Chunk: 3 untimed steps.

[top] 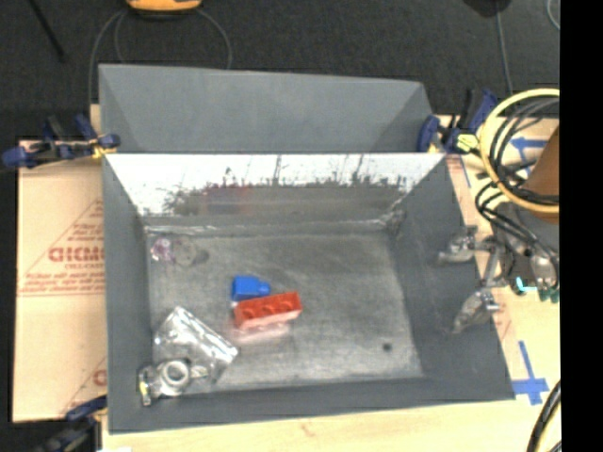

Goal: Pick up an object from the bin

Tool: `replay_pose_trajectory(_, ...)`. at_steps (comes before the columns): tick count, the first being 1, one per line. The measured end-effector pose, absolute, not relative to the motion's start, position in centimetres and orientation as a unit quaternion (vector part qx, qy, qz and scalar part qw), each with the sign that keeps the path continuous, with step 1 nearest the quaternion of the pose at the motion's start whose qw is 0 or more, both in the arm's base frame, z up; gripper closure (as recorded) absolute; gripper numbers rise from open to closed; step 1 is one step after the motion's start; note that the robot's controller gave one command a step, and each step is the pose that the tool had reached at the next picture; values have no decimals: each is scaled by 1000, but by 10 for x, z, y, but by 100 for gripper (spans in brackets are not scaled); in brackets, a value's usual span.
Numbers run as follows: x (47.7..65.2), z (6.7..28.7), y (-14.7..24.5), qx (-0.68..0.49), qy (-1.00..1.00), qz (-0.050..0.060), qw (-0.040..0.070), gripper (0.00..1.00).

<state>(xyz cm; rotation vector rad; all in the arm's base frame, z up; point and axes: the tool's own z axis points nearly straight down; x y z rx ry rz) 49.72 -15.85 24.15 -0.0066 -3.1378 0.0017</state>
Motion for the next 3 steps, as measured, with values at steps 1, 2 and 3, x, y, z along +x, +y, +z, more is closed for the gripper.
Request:
replay_pose_trajectory(1,483,185,-85,47,-999,-1,2,0)
replay_pose_trajectory(2,486,100,88,-3,-1000,-2,1,0)
replay_pose_trajectory(3,487,102,83,-5,-1000,0,-1,100)
